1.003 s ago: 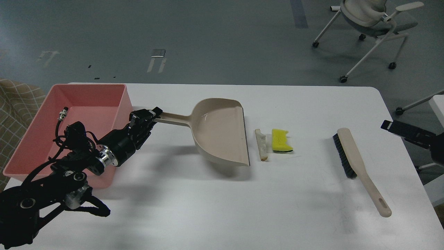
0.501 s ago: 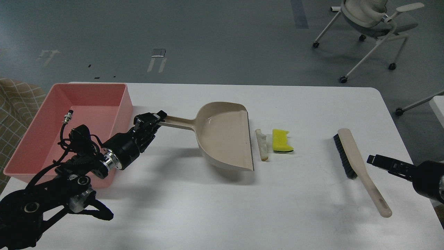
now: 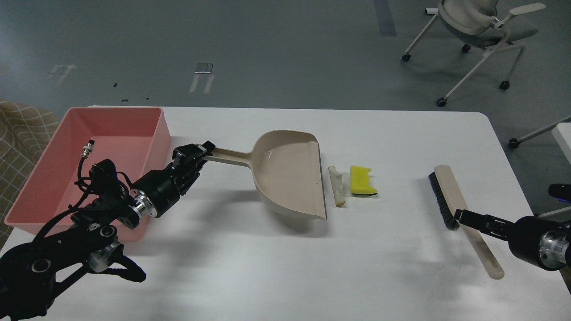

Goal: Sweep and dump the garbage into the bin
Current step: 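Lower the right gripper and grasp the wooden brush handle, then lift the brush with the right gripper toward the sponge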

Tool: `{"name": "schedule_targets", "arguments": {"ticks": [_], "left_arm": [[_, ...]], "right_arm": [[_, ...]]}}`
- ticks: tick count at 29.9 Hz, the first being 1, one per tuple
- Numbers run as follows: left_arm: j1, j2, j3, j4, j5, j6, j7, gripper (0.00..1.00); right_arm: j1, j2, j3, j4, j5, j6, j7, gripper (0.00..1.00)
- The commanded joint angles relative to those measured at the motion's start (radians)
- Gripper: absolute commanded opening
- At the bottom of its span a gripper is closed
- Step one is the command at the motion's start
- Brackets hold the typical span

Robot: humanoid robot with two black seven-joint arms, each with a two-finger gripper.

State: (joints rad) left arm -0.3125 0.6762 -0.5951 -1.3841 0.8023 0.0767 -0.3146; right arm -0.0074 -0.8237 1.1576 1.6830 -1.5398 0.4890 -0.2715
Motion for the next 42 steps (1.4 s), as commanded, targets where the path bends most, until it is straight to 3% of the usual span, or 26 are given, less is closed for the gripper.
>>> {"name": "schedule_targets", "arguments": {"ticks": [1,8,13,16,17,21,22,24,27,42], "left_arm": [[0.001,-0.001,0.0,-0.001,0.0,0.0,0.0,0.0],[0.001,0.0,0.0,0.0,0.0,0.0,0.0,0.0],[0.001,0.0,-0.002,0.0,0.0,0.0,0.0,0.0],[0.003,0.0,-0.003,0.0,0.0,0.0,0.0,0.0],[0.003,0.0,-0.003,0.0,0.0,0.001,0.0,0.0],[0.004,-0.001,-0.005,0.0,-0.002,0.001,-0.001,0.0],[0.004,-0.001,-0.005,0.0,-0.002,0.001,-0.001,0.0],[0.004,0.0,-0.003,0.0,0.0,0.001,-0.001,0.0],[0.004,0.002,-0.003,0.0,-0.002,0.001,-0.003,0.0],[0.049,-0.001,0.0,0.008,0.003,0.005,-0.008,0.0]], "right_arm": [[0.0,0.009,-0.021,0.0,-0.01,0.0,0.0,0.72],[0.0,0.029,-0.027,0.0,-0.011,0.0,-0.032,0.62],[-0.003,0.029,-0.045,0.0,-0.013,0.0,-0.041,0.6],[-0.006,0.029,-0.046,0.003,-0.011,0.0,-0.049,0.49],[-0.006,0.028,-0.047,0.004,-0.01,0.0,-0.049,0.4],[-0.005,0.023,-0.046,0.006,-0.01,0.0,-0.051,0.26],[-0.005,0.021,-0.046,0.006,-0.01,0.0,-0.051,0.16],[-0.005,0.021,-0.044,0.007,-0.008,0.0,-0.049,0.05],[-0.005,0.021,-0.046,0.009,-0.008,0.0,-0.048,0.0],[0.047,0.04,-0.045,0.029,-0.002,0.0,-0.037,0.0]]}}
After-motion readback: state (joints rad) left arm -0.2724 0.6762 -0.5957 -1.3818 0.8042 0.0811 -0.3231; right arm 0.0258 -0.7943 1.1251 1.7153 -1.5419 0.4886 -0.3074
